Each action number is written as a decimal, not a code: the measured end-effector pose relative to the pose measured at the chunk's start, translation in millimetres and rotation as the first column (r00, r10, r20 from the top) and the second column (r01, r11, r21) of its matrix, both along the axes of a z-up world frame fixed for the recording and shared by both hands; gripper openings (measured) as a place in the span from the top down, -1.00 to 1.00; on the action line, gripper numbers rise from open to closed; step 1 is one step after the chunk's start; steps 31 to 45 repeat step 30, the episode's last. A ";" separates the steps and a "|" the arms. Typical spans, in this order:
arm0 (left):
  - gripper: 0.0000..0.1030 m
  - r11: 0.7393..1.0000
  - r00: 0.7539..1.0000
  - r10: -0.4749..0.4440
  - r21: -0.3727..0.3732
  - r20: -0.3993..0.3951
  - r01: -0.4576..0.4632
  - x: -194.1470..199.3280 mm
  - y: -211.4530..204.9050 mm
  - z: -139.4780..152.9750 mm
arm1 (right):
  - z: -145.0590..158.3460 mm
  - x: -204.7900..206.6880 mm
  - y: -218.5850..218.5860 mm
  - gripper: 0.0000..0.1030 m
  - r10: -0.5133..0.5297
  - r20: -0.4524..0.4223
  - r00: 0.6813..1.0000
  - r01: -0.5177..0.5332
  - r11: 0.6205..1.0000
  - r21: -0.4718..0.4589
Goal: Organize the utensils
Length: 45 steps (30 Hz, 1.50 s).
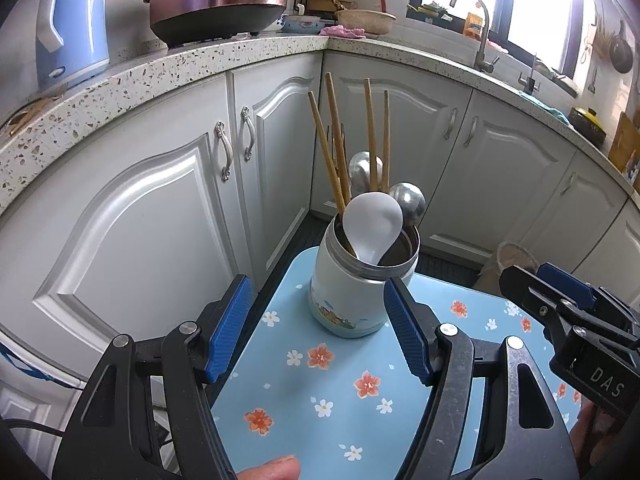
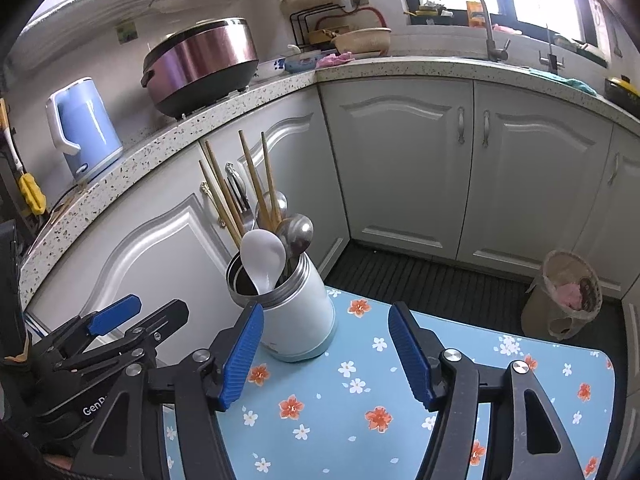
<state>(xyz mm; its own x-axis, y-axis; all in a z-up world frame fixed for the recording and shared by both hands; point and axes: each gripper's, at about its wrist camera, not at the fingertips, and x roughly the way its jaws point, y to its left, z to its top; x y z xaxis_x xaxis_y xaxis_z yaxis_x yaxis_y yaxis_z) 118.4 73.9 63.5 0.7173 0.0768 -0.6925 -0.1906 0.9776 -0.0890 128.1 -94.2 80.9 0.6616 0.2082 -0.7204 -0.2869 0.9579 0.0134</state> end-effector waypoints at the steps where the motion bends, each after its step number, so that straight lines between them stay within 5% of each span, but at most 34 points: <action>1: -0.33 1.000 1.000 0.001 0.001 -0.001 -0.001 -0.2 -0.5 -0.1 | 0.2 -1.1 -0.1 -0.22 0.000 0.001 1.000 0.000 1.000 -0.001; 45: -0.33 1.000 1.000 -0.010 0.018 -0.010 0.010 -1.0 -10.7 -6.5 | -11.2 -13.4 -29.2 -0.24 -0.018 -0.046 0.999 0.018 1.000 0.000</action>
